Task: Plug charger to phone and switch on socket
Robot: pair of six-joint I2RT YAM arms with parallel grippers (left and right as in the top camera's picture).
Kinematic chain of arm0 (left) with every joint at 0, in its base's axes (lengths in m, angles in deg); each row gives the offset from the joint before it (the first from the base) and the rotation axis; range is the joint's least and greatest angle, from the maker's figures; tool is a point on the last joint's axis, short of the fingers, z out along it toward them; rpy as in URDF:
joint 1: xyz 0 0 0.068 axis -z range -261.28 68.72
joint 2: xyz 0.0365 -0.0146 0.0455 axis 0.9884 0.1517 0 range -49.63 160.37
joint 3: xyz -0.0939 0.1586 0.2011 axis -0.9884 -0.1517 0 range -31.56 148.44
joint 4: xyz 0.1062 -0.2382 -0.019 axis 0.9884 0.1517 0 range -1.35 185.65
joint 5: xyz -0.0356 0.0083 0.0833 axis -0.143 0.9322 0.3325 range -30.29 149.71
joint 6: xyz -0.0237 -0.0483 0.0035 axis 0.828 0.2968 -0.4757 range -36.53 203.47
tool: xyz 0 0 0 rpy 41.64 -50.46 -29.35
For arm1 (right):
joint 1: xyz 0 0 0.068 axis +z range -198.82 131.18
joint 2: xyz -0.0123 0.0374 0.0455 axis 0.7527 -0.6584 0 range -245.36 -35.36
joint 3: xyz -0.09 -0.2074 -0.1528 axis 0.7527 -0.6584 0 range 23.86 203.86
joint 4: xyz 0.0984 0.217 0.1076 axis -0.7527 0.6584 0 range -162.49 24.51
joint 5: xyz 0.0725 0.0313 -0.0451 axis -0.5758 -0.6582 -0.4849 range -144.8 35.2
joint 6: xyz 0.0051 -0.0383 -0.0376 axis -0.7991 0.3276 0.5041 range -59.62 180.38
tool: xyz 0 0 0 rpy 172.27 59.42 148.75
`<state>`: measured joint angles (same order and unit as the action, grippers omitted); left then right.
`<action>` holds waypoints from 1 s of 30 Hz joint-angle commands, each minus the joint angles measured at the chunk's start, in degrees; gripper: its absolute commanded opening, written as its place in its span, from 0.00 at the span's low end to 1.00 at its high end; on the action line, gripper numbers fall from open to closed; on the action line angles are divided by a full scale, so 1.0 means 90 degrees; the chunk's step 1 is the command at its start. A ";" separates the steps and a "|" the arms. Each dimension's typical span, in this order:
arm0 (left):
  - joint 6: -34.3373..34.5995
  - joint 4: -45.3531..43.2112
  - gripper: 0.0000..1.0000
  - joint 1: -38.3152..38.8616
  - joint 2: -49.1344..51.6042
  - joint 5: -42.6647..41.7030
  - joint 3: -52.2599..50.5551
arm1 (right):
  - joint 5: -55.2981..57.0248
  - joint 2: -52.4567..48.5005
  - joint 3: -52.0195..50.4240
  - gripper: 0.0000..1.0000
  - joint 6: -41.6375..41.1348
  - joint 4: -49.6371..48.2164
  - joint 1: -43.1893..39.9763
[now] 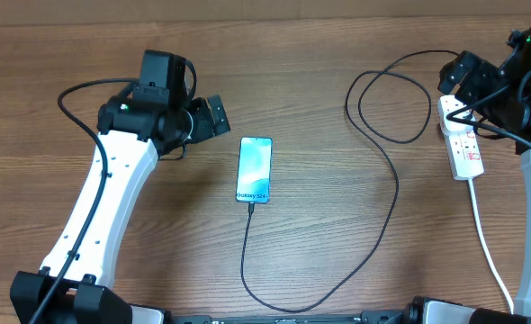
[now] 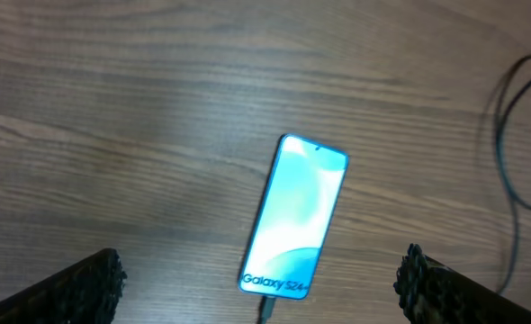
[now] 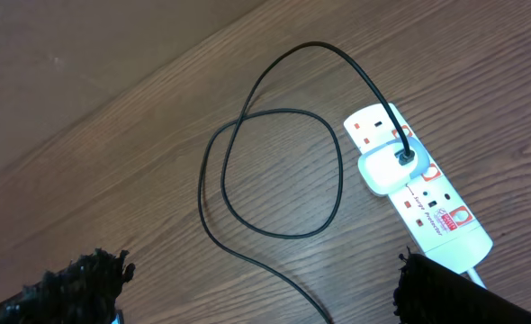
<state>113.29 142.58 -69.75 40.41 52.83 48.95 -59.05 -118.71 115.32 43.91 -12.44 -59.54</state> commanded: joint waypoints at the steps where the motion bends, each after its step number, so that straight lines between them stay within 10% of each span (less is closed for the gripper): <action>1: -0.0175 -0.0267 0.99 0.0017 -0.0114 0.0170 -0.0549 | 0.0012 0.0175 0.0085 1.00 0.0027 -0.0019 0.0017; 18: -0.0175 -0.5287 0.99 0.0017 -0.1571 -0.0211 -0.5110 | 0.0012 0.0175 0.0085 1.00 0.0027 -0.0019 0.0017; 30: -0.0964 -0.7138 1.00 0.0000 -0.2963 -0.0163 -0.6883 | 0.0012 0.0175 0.0085 1.00 0.0029 -0.0022 0.0017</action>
<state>107.65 80.09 -69.75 16.58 51.37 -10.46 -59.07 -118.71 115.32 43.91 -12.46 -59.54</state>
